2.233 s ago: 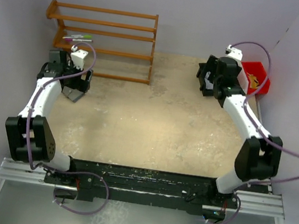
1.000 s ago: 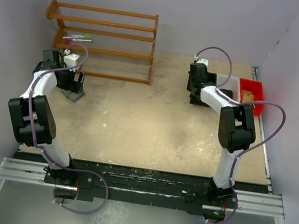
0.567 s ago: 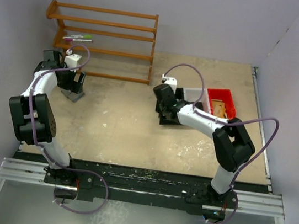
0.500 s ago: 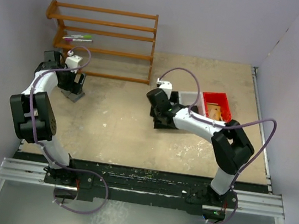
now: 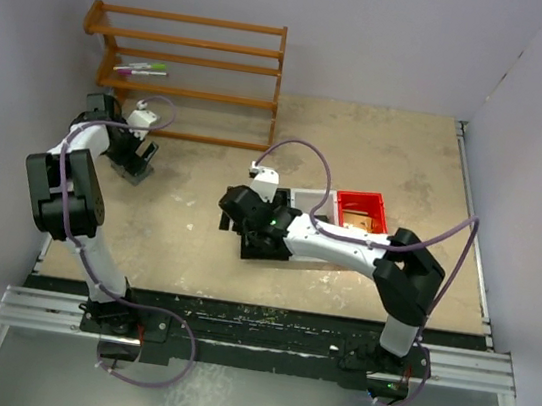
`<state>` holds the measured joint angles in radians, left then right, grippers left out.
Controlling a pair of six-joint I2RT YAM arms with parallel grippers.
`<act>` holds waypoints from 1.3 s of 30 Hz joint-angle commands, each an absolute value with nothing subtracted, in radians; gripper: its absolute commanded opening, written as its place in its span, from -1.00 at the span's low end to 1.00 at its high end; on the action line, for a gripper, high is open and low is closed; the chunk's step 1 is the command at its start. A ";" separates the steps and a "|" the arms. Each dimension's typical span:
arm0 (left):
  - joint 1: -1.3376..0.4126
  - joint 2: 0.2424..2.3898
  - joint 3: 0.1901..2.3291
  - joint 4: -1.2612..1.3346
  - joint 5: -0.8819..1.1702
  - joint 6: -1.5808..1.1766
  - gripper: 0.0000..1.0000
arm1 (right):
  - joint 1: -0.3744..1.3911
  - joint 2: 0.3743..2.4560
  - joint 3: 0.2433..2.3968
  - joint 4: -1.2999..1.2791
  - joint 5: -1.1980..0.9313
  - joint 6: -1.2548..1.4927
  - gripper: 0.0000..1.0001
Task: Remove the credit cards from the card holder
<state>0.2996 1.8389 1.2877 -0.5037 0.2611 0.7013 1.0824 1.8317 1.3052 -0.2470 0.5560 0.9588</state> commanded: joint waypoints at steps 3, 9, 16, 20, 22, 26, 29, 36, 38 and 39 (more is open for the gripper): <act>0.310 1.937 1.386 -0.515 0.314 0.768 0.99 | 1.110 1.649 1.293 -0.236 0.615 0.948 0.90; 0.325 1.992 1.411 -0.509 0.347 0.766 0.99 | 1.139 1.522 1.215 -0.235 0.615 0.945 0.99; 0.343 2.023 1.423 -0.567 0.406 0.789 0.95 | 1.173 1.458 1.184 -0.269 0.636 0.968 0.99; 0.343 1.995 1.393 -0.722 0.518 0.850 0.99 | 1.189 1.462 1.208 -0.302 0.654 0.973 0.97; 0.342 1.953 1.336 -0.754 0.558 0.894 0.99 | 1.198 1.460 1.217 -0.307 0.660 0.974 0.97; 0.314 1.871 1.247 -0.811 0.579 0.966 0.99 | 1.211 1.458 1.223 -0.322 0.669 0.985 0.96; 0.262 1.793 1.172 -0.838 0.569 0.999 0.99 | 1.226 1.448 1.216 -0.343 0.684 1.016 0.96; 0.145 1.640 1.151 -0.907 0.591 0.978 0.99 | 1.247 1.408 1.158 -0.371 0.695 1.087 0.96; 0.144 1.610 1.224 -0.968 0.618 0.974 0.99 | 1.252 1.402 1.150 -0.376 0.698 1.098 0.96; 0.146 1.599 1.259 -1.001 0.622 0.976 0.99 | 1.255 1.401 1.148 -0.378 0.701 1.102 0.96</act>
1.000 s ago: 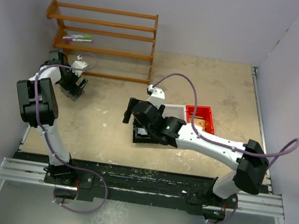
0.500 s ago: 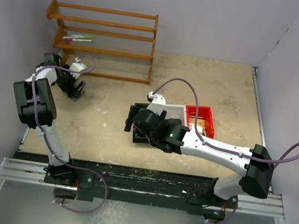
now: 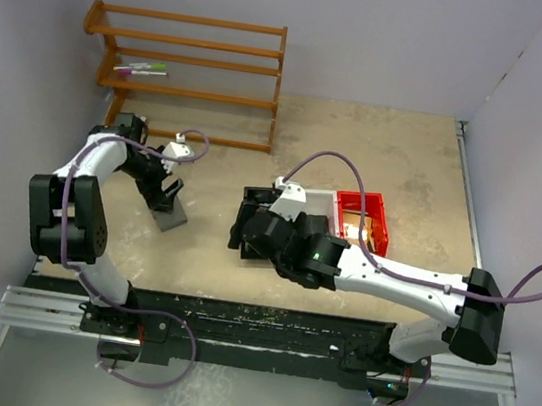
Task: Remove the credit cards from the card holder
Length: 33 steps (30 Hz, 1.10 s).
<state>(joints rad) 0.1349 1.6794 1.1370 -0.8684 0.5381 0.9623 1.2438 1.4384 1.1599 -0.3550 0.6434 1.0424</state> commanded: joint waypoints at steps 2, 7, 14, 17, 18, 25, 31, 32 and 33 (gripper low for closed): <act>0.151 1.582 1.311 -1.052 0.622 0.990 0.99 | 1.261 1.399 1.147 -0.382 0.713 1.109 0.97; 0.183 1.602 1.336 -0.956 0.514 0.827 0.99 | 1.279 1.397 1.139 -0.379 0.735 1.121 0.97; 0.260 1.687 1.281 -0.894 0.519 0.621 0.99 | 1.291 1.376 1.105 -0.360 0.744 1.122 0.98; 0.260 1.718 1.268 -0.870 0.507 0.557 0.99 | 1.292 1.361 1.094 -0.361 0.747 1.120 0.97; 0.260 1.733 1.271 -0.862 0.501 0.536 0.99 | 1.292 1.355 1.088 -0.361 0.748 1.120 0.97; 0.293 1.864 1.305 -0.851 0.463 0.511 0.63 | 1.293 1.311 1.053 -0.344 0.740 1.118 0.95; 0.301 1.931 1.308 -0.868 0.510 0.528 0.21 | 1.293 1.305 1.046 -0.337 0.733 1.110 0.93; 0.301 1.940 1.314 -0.876 0.528 0.526 0.12 | 1.293 1.306 1.046 -0.336 0.732 1.107 0.93; 0.301 1.946 1.320 -0.881 0.542 0.522 0.03 | 1.293 1.307 1.046 -0.336 0.731 1.106 0.92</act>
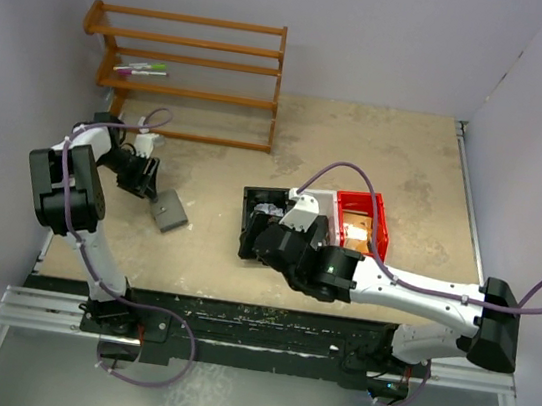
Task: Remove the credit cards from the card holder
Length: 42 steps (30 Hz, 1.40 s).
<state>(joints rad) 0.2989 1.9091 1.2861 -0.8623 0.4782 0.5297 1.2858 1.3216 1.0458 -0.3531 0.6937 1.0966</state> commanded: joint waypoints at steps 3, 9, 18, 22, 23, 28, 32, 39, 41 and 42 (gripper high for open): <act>0.301 1.947 1.333 -0.890 0.577 0.515 -0.22 | 1.293 1.313 1.050 -0.333 0.727 1.101 0.91; 0.302 1.923 1.337 -0.920 0.611 0.515 -0.40 | 1.293 1.319 1.052 -0.332 0.726 1.102 0.90; 0.299 1.854 1.363 -0.984 0.688 0.507 -1.00 | 1.293 1.332 1.058 -0.340 0.720 1.107 0.89; 0.294 1.821 1.371 -1.040 0.756 0.531 -1.00 | 1.293 1.335 1.057 -0.315 0.659 1.090 0.91; 0.290 1.814 1.378 -1.060 0.773 0.538 -1.00 | 1.293 1.333 1.052 -0.288 0.636 1.068 0.91; 0.253 1.764 1.410 -1.150 0.853 0.570 -1.00 | 1.292 1.317 1.041 -0.113 0.515 0.910 0.98; 0.199 1.708 1.455 -1.241 0.925 0.607 -1.00 | 1.266 1.292 1.019 0.023 0.358 0.776 0.99; 0.069 1.532 1.559 -1.349 0.997 0.621 -1.00 | 1.033 1.225 0.911 0.269 -0.142 0.664 0.99; 0.034 1.491 1.585 -1.367 1.011 0.604 -1.00 | 0.984 1.218 0.908 0.315 -0.253 0.626 0.99; 0.015 1.474 1.599 -1.378 1.017 0.598 -1.00 | 0.966 1.221 0.916 0.323 -0.298 0.607 0.99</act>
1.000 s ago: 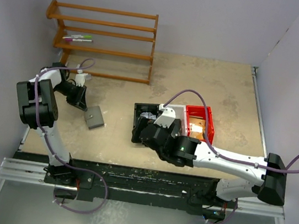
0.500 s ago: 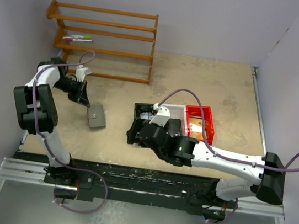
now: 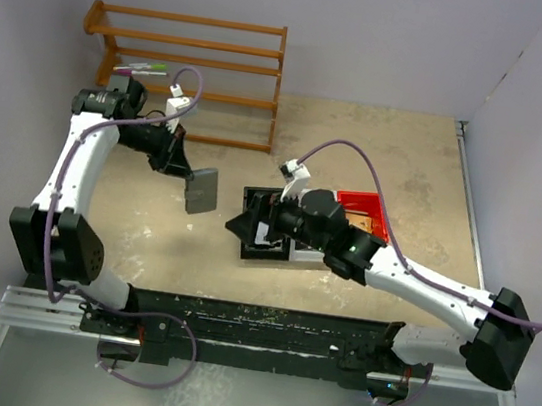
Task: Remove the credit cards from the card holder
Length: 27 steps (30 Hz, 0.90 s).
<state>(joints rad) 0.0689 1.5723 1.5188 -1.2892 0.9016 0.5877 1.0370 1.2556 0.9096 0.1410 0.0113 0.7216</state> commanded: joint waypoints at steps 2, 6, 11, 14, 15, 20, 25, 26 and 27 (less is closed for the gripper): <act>-0.016 1.447 1.623 -1.402 1.031 0.583 -1.00 | 0.936 1.229 0.937 0.325 -0.384 0.557 0.99; -0.066 1.401 1.658 -1.431 1.064 0.550 -1.00 | 0.863 1.228 0.957 0.338 -0.515 0.529 0.99; -0.102 1.357 1.714 -1.459 1.115 0.500 -1.00 | 0.822 1.247 0.989 0.347 -0.625 0.524 0.99; -0.123 1.342 1.744 -1.468 1.139 0.473 -1.00 | 0.821 1.275 1.032 0.349 -0.674 0.508 0.99; -0.130 1.339 1.750 -1.473 1.146 0.465 -1.00 | 0.821 1.284 1.043 0.359 -0.696 0.508 0.99; -0.141 1.320 1.764 -1.486 1.195 0.431 -1.00 | 0.821 1.331 1.062 0.452 -0.764 0.544 0.99; -0.142 1.298 1.799 -1.508 1.207 0.419 -1.00 | 0.811 1.337 1.081 0.426 -0.755 0.532 0.99; -0.143 1.296 1.809 -1.515 1.210 0.416 -1.00 | 0.804 1.330 1.079 0.418 -0.746 0.527 0.99; -0.143 1.295 1.817 -1.523 1.216 0.416 -1.00 | 0.799 1.324 1.075 0.418 -0.740 0.527 0.99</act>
<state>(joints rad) -0.1383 1.3281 1.7477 -1.4979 1.1286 0.4370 0.8169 1.3548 1.0344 0.3790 -0.7200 0.5415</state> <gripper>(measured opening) 0.007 0.995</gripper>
